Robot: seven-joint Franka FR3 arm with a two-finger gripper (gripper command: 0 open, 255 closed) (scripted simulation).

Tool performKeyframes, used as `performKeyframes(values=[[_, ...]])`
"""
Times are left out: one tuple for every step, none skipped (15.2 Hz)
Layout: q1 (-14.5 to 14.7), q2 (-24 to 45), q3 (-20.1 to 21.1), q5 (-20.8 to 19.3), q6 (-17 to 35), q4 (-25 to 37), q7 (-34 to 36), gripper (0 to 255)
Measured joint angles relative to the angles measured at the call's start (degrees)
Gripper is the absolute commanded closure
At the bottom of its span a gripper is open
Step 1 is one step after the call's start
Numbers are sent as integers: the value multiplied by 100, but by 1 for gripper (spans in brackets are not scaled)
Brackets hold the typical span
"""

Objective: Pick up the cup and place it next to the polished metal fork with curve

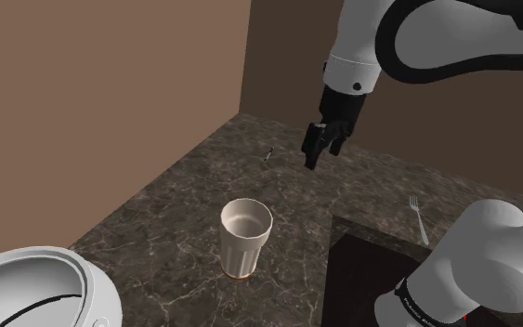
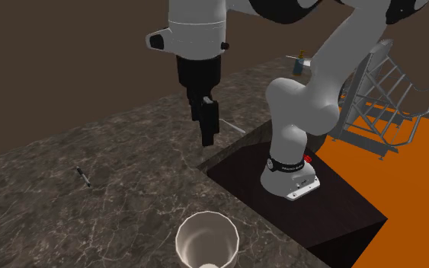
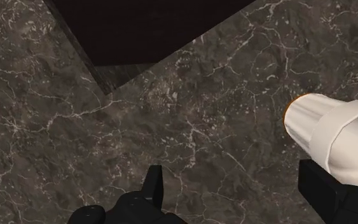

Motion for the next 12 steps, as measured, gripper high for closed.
performKeyframes(values=[[37, 107, 155, 66, 85, 20, 178, 0], [63, 212, 295, 118, 180, 27, 343, 0], [86, 293, 416, 159, 232, 56, 494, 0], [107, 399, 553, 201, 342, 47, 654, 0], [124, 536, 699, 236, 438, 86, 825, 0], [115, 767, 857, 244, 573, 180, 1003, 0], [109, 918, 973, 246, 682, 214, 1145, 0], [125, 1083, 1135, 263, 733, 322, 1348, 0], [135, 1238, 1285, 267, 833, 369, 1539, 0], [141, 1379, 1419, 262, 908, 425, 1717, 0], [138, 1516, 1536, 239, 931, 528, 1883, 0], [92, 1809, 1698, 153, 1039, 701, 2089, 0]])
